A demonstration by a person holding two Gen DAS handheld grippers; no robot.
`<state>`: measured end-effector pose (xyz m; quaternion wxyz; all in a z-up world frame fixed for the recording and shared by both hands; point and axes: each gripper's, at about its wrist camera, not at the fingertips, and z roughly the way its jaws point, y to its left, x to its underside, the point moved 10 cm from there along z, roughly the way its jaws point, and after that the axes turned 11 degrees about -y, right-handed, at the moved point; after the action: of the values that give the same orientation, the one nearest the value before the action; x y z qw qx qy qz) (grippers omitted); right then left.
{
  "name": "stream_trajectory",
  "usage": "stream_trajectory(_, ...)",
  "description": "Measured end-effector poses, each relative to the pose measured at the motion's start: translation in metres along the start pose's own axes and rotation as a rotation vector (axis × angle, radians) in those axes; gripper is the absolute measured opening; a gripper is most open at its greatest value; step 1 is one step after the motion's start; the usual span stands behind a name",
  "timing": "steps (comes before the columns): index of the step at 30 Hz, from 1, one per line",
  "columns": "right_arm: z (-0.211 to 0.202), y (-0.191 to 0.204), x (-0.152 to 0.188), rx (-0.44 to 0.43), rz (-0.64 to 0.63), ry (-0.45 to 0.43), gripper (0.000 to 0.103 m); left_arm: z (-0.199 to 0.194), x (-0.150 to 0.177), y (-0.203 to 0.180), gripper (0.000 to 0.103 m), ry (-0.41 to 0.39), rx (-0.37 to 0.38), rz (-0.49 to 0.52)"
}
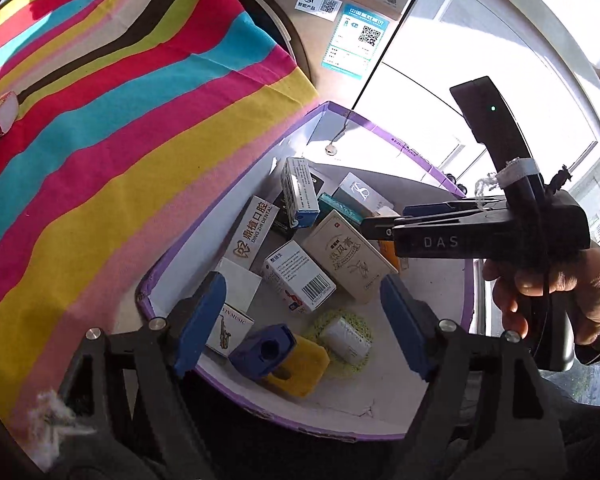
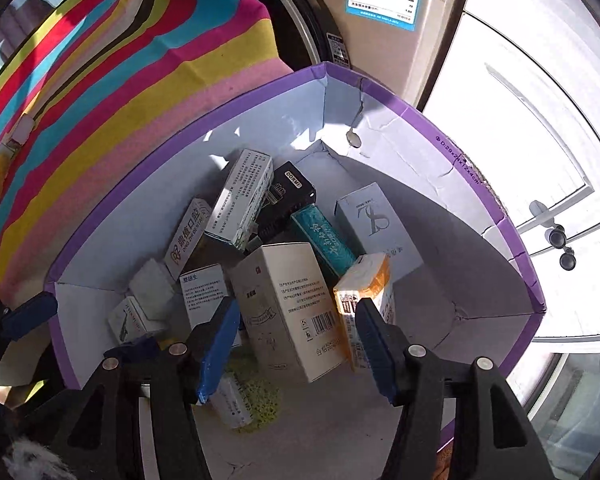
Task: Organize objects
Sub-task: 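Carry the navy box and tissue pack into the bin and open both tools, then grasp white pink-stained box with left tool while right tool grasps yellow sponge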
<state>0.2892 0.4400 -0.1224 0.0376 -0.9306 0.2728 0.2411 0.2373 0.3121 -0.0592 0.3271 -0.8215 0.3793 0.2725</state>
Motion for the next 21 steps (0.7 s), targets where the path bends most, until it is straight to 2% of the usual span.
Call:
stream_trajectory(3,-0.008,0.002,-0.013,0.023,-0.009,-0.052,0.061,-0.028,-0.020,0.014,0.082,-0.090,-0.041,-0.004)
stream_trajectory(5,-0.014,0.011,-0.024,0.019,-0.029,-0.085,0.061,-0.056,-0.038,0.034,0.082,-0.175,-0.102,-0.018)
stream_trajectory(7,-0.020,0.024,-0.034,0.004,-0.043,-0.117,0.061,-0.090,-0.057,0.066,0.085,-0.263,-0.211,-0.061)
stream_trajectory(9,-0.029,0.039,-0.044,-0.018,-0.058,-0.157,0.061,-0.133,-0.067,0.114,0.090,-0.349,-0.364,-0.140)
stream_trajectory(12,-0.038,0.068,-0.053,-0.053,-0.119,-0.192,0.063,-0.209,-0.066,0.185,0.095,-0.467,-0.566,-0.261)
stream_trajectory(14,-0.043,0.082,-0.053,-0.076,-0.154,-0.207,0.064,-0.261,-0.059,0.227,0.102,-0.522,-0.713,-0.332)
stream_trajectory(15,-0.040,0.085,-0.056,-0.086,-0.170,-0.215,0.064,-0.284,-0.057,0.242,0.102,-0.548,-0.754,-0.367)
stream_trajectory(18,-0.034,0.103,-0.064,-0.108,-0.193,-0.226,0.064,-0.346,-0.049,0.275,0.102,-0.656,-0.757,-0.482)
stream_trajectory(21,-0.036,0.116,-0.061,-0.134,-0.210,-0.222,0.064,-0.399,-0.037,0.294,0.102,-0.736,-0.849,-0.582)
